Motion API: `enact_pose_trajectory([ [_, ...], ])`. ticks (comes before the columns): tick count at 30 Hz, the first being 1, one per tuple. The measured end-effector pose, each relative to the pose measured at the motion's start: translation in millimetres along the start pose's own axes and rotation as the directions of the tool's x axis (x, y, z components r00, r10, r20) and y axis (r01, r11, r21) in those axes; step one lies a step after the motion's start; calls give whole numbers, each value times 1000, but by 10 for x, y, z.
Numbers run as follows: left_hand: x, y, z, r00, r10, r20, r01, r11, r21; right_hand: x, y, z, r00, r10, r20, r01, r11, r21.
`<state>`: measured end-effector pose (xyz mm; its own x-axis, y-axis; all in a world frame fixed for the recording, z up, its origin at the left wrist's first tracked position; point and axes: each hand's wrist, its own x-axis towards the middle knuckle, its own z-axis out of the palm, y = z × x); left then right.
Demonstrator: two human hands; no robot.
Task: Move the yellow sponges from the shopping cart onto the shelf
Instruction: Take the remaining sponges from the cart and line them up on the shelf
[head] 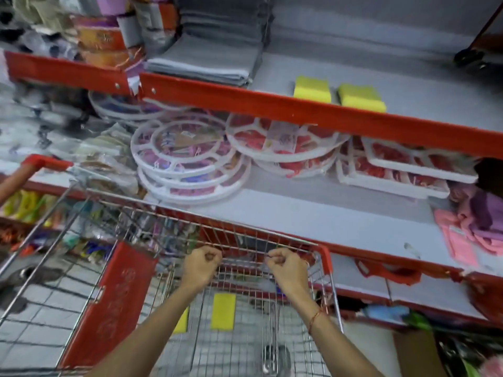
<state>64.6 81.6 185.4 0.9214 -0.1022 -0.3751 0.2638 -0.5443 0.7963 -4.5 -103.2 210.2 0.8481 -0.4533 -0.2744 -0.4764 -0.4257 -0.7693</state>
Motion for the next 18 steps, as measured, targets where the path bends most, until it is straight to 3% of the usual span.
enact_pose_trajectory([
  [7,141,-1090,217,912,-409,-41,409,896,169,-5,715,788,948,251,198,-221,962,-161],
  [12,355,-1740,362,823,-558,-110,568,794,217,90,1205,1339,914,290,285,-245,952,-183],
  [18,677,-2480,651,768,-598,-228,640,722,263,282,1752,1973,881,352,316,-278,925,-258],
])
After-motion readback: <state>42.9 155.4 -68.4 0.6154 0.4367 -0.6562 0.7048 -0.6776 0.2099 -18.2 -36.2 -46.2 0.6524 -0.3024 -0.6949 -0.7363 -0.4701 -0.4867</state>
